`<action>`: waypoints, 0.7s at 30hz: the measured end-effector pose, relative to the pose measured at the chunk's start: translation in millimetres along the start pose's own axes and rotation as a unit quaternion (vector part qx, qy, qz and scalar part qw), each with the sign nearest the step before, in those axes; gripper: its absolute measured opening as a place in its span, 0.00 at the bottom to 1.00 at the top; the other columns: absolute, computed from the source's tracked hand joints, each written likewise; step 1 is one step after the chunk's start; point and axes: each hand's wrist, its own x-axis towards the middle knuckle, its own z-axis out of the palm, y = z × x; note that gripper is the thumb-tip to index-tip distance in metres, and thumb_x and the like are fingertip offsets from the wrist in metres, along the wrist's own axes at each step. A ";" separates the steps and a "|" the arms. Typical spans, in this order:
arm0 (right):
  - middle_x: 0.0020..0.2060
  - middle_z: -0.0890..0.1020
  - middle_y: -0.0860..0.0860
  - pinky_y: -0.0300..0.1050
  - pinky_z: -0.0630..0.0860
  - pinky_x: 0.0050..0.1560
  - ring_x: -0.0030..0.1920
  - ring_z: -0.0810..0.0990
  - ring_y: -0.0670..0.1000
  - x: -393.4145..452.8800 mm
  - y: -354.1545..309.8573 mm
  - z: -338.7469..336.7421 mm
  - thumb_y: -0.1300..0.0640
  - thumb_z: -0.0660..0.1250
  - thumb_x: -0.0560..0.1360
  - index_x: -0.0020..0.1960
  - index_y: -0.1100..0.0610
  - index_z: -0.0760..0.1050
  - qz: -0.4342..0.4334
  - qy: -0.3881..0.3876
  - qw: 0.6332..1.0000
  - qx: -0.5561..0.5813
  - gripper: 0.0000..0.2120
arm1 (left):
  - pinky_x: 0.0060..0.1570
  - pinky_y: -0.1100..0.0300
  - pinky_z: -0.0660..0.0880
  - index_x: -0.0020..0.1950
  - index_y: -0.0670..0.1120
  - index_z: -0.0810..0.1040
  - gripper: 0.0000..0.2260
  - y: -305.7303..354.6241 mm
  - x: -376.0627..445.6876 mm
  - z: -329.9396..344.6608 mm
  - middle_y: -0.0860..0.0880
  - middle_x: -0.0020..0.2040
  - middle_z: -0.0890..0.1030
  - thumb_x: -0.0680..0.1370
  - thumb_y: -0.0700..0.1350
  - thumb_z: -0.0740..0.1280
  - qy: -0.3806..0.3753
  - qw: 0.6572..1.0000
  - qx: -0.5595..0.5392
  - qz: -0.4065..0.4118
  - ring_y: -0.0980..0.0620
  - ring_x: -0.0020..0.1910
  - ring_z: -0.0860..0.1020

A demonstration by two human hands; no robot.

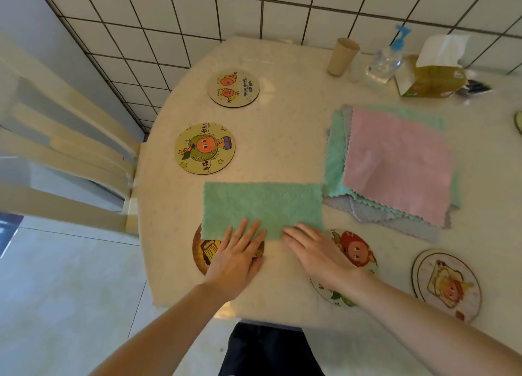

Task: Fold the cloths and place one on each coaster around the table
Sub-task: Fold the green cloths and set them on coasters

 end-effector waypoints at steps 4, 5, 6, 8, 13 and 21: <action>0.75 0.59 0.52 0.47 0.50 0.72 0.75 0.56 0.53 -22.3 14.7 -2.0 0.73 0.56 0.72 0.75 0.57 0.57 0.028 -0.029 0.999 0.009 0.33 | 0.72 0.48 0.48 0.78 0.51 0.55 0.27 -23.8 -25.1 4.1 0.52 0.78 0.54 0.81 0.59 0.43 -0.026 0.998 0.029 -0.048 0.47 0.77 0.48; 0.75 0.59 0.52 0.47 0.53 0.73 0.75 0.56 0.53 -25.3 18.5 -3.5 0.73 0.58 0.72 0.75 0.58 0.57 0.034 -0.036 0.999 0.007 0.34 | 0.73 0.48 0.47 0.78 0.51 0.53 0.27 -29.4 -30.8 3.4 0.52 0.78 0.53 0.81 0.60 0.41 -0.028 0.997 0.032 -0.059 0.47 0.77 0.47; 0.73 0.61 0.53 0.47 0.59 0.72 0.73 0.59 0.54 -26.7 22.1 -5.0 0.73 0.61 0.71 0.75 0.58 0.58 0.038 -0.034 0.999 0.006 0.34 | 0.73 0.49 0.47 0.78 0.51 0.52 0.27 -34.3 -35.4 1.6 0.52 0.78 0.52 0.81 0.60 0.40 -0.026 0.996 0.032 -0.073 0.48 0.77 0.47; 0.68 0.68 0.54 0.47 0.72 0.64 0.68 0.67 0.55 -26.1 29.1 -8.2 0.73 0.68 0.66 0.72 0.60 0.63 0.042 -0.048 0.998 -0.003 0.36 | 0.73 0.50 0.47 0.78 0.51 0.53 0.27 -41.1 -40.9 -0.2 0.51 0.78 0.54 0.81 0.60 0.42 -0.025 0.994 0.028 -0.101 0.48 0.77 0.48; 0.52 0.76 0.54 0.48 0.76 0.49 0.52 0.74 0.55 -7.6 38.9 -8.7 0.74 0.72 0.58 0.57 0.61 0.73 0.011 -0.054 0.998 -0.038 0.29 | 0.74 0.51 0.48 0.75 0.46 0.64 0.27 -19.6 -33.1 -11.7 0.47 0.76 0.62 0.80 0.58 0.46 0.016 0.985 0.003 -0.173 0.45 0.76 0.54; 0.45 0.78 0.51 0.46 0.75 0.46 0.47 0.76 0.53 -4.8 29.0 -44.1 0.68 0.70 0.66 0.51 0.58 0.77 -0.113 0.081 0.990 0.025 0.14 | 0.75 0.50 0.53 0.78 0.53 0.55 0.28 70.7 27.4 -16.1 0.52 0.77 0.59 0.79 0.56 0.57 0.031 0.986 -0.137 -0.094 0.51 0.77 0.53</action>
